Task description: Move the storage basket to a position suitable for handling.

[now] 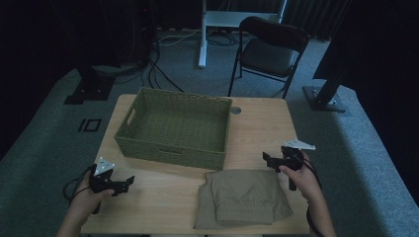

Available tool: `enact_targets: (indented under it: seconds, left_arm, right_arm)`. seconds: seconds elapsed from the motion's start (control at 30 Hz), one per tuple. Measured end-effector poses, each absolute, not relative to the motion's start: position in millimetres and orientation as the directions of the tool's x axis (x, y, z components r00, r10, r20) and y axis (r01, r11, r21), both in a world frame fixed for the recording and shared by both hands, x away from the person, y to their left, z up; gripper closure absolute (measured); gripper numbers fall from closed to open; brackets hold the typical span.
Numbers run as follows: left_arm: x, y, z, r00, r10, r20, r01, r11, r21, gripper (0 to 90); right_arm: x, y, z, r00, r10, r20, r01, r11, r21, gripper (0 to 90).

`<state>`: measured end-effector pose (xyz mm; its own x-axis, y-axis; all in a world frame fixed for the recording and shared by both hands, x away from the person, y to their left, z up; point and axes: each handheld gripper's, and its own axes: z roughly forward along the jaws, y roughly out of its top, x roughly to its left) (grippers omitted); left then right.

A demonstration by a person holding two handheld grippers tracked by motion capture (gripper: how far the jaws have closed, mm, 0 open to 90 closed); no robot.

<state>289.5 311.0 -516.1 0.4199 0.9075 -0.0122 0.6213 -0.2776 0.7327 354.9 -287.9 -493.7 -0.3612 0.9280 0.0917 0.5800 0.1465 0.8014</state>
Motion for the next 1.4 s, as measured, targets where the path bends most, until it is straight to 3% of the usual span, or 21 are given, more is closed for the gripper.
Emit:
enact_targets:
  seconds: [0.63,1.4]
  left_arm:
    - [310.3,316.1,-475.0,0.423,0.906,-0.01,0.573,-0.259,0.778,6.1]
    - [343.4,319.8,-430.5,0.428,0.903,0.018,0.51,-0.259,0.82,6.1]
  right_arm:
    - [356.3,-240.8,-466.1,-0.479,0.872,0.103,0.52,0.188,0.833,13.4]
    - [365.8,-180.8,-444.0,-0.555,0.828,0.082,0.465,0.227,0.856,14.3]
